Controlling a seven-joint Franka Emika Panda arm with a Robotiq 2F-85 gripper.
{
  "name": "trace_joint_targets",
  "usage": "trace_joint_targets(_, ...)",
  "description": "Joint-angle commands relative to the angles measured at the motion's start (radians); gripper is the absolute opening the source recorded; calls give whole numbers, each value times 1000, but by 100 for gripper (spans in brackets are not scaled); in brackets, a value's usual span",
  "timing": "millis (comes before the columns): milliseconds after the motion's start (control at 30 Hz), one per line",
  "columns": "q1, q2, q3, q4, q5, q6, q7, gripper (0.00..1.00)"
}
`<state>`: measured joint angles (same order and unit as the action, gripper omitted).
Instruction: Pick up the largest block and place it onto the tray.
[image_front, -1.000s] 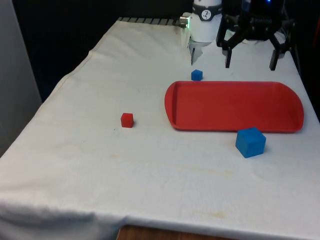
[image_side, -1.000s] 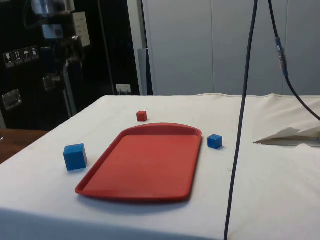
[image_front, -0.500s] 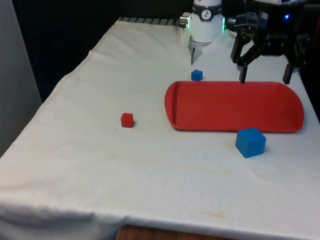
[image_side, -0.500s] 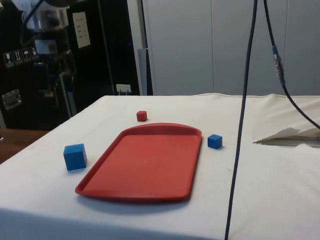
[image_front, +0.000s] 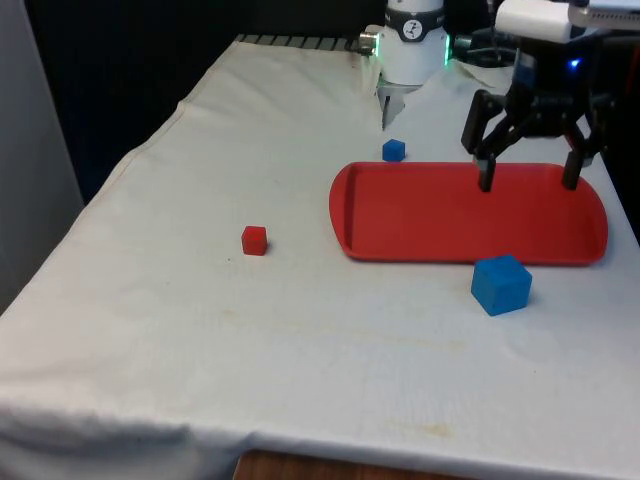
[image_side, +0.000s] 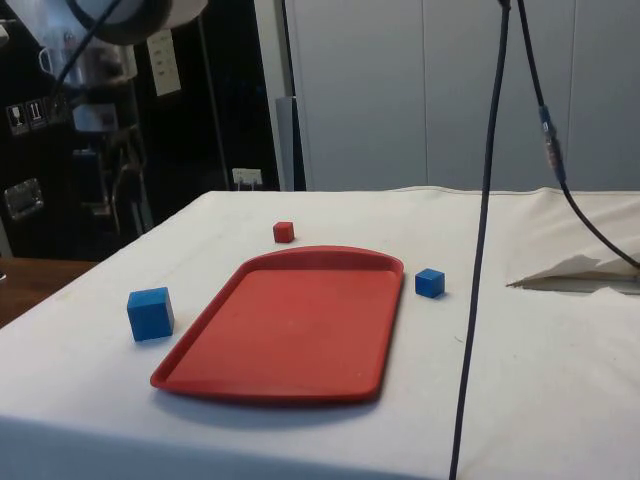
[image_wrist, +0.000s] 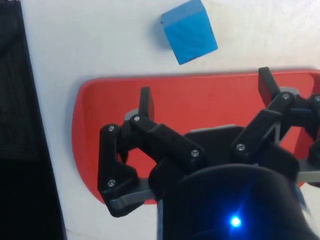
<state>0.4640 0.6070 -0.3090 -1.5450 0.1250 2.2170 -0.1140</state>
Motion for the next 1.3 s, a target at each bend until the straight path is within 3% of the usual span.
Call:
trace_joint_targets(0,-8,10,9,6,15,8,-25,100)
trace_joint_targets(100,-9,25,10,10,24,17,-58,100)
trace_joint_targets(133,-1,18,0,5,13,12,-44,100)
trace_joint_targets(167,-9,29,11,11,26,20,-67,100)
trace_joint_targets(400,-9,61,19,19,52,32,-122,100)
trace_joint_targets(433,-2,54,9,17,41,24,-110,100)
trace_joint_targets(467,-10,65,20,20,55,33,-128,100)
trace_joint_targets(633,-12,92,22,17,77,57,-165,100)
trace_joint_targets(667,-4,89,13,18,68,45,-155,100)
trace_joint_targets(700,-12,97,22,16,80,62,-172,100)
trace_joint_targets(933,-13,140,24,15,100,106,-207,100)
trace_joint_targets(967,-6,140,15,17,90,94,-196,100)
trace_joint_targets(1000,-13,144,25,15,101,110,-209,100)
trace_joint_targets(1267,-18,182,23,16,109,135,-243,100)
